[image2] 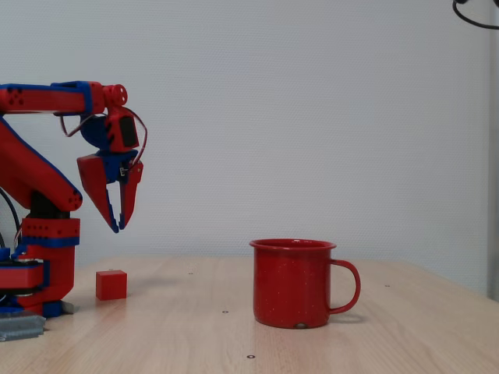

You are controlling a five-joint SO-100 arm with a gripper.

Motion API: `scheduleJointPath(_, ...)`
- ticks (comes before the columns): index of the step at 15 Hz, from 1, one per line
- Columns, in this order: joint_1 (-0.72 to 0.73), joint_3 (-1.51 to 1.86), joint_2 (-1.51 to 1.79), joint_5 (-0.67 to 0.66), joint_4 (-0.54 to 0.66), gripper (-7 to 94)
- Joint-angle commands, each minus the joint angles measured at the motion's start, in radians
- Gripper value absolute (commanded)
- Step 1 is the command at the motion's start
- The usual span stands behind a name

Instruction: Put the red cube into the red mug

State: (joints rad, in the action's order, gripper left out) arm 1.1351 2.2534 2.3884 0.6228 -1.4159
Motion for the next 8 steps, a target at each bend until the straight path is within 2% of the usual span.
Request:
scheduleJointPath(1,0.048,0.0,0.006,0.06,-0.005,0)
scheduleJointPath(4,0.101,0.011,0.005,0.245,-0.052,0)
scheduleJointPath(6,0.12,0.035,0.014,0.305,-0.005,1)
scheduleJointPath(8,0.147,0.048,0.017,0.311,0.003,18)
